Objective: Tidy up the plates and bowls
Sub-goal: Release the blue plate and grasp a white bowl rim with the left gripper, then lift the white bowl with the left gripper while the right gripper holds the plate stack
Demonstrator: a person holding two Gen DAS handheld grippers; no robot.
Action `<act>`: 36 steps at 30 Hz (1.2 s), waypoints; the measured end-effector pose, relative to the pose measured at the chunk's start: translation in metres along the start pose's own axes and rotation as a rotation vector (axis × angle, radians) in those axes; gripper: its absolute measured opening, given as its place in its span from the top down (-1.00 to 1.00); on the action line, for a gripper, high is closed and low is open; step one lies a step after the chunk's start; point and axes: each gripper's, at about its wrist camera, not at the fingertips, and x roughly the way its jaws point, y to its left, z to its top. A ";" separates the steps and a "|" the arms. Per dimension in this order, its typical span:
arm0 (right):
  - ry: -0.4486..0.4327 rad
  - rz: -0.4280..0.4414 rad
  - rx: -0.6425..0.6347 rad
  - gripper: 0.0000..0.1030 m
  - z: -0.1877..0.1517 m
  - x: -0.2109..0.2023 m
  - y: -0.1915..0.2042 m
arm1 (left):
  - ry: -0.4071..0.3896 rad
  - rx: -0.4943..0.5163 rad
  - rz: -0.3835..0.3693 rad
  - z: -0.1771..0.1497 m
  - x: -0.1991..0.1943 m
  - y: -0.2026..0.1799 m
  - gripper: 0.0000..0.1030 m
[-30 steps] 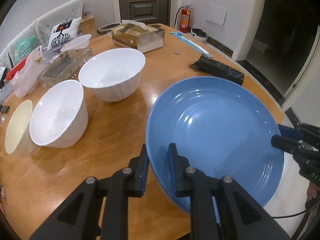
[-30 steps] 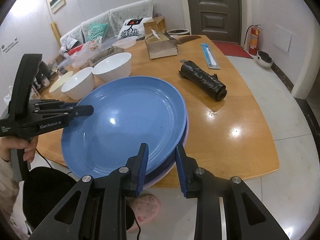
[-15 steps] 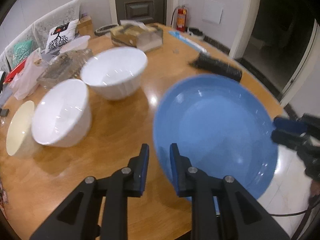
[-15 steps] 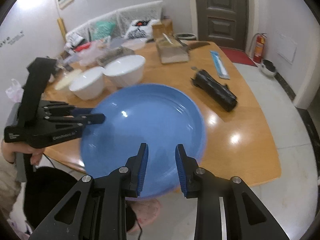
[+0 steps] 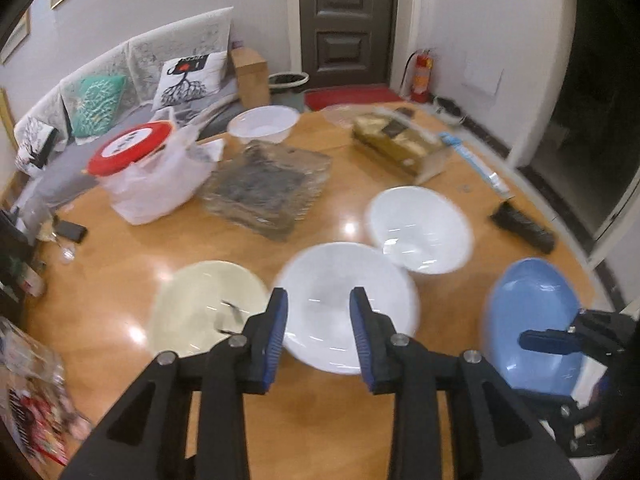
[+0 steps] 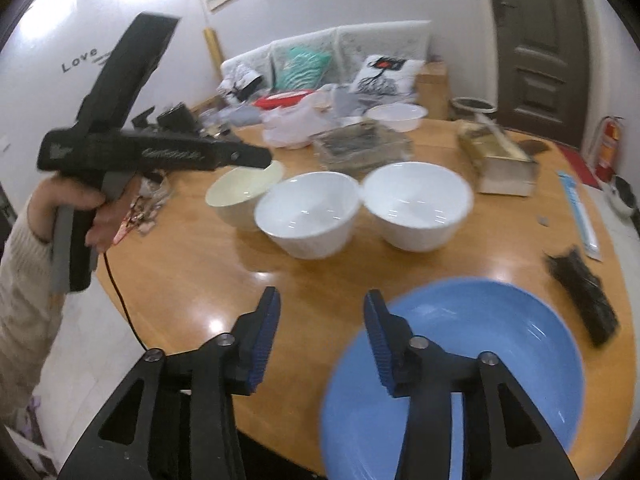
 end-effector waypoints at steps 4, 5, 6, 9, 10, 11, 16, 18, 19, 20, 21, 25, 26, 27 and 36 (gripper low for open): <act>0.048 -0.015 -0.058 -0.05 0.017 0.036 0.015 | 0.041 0.013 -0.053 0.014 0.025 0.015 0.45; 0.064 -0.013 -0.067 -0.10 0.020 0.046 0.017 | 0.051 0.019 -0.063 0.017 0.033 0.015 0.45; 0.077 -0.012 -0.074 -0.12 0.024 0.054 0.018 | 0.061 0.028 -0.063 0.020 0.040 0.014 0.45; 0.112 -0.017 -0.094 -0.25 0.032 0.076 0.021 | 0.093 0.051 -0.042 0.027 0.059 0.012 0.45; 0.122 -0.022 -0.102 -0.33 0.033 0.082 0.022 | 0.106 0.051 -0.041 0.029 0.066 0.013 0.45; 0.135 -0.029 -0.109 -0.41 0.036 0.090 0.022 | 0.118 0.051 -0.039 0.030 0.072 0.015 0.45; 0.178 -0.019 -0.095 -0.42 0.040 0.112 0.018 | 0.145 0.048 -0.044 0.034 0.093 0.022 0.60; 0.187 -0.023 -0.087 -0.43 0.041 0.118 0.016 | 0.151 0.053 -0.061 0.035 0.098 0.023 0.64; 0.189 -0.024 -0.082 -0.43 0.043 0.121 0.015 | 0.147 0.053 -0.075 0.035 0.099 0.024 0.68; 0.193 -0.022 -0.075 -0.44 0.044 0.124 0.013 | 0.148 0.052 -0.085 0.035 0.098 0.024 0.70; 0.195 -0.020 -0.071 -0.44 0.045 0.125 0.012 | 0.148 0.054 -0.092 0.035 0.098 0.024 0.73; 0.198 -0.030 -0.072 -0.44 0.047 0.125 0.011 | 0.169 0.083 -0.097 0.032 0.100 0.018 0.77; 0.200 -0.032 -0.073 -0.44 0.047 0.125 0.011 | 0.176 0.090 -0.097 0.031 0.101 0.017 0.77; 0.202 -0.031 -0.072 -0.44 0.048 0.126 0.011 | 0.172 0.097 -0.092 0.030 0.101 0.016 0.77; 0.216 -0.019 -0.089 -0.45 0.044 0.125 0.011 | 0.177 0.136 -0.105 0.023 0.096 0.012 0.79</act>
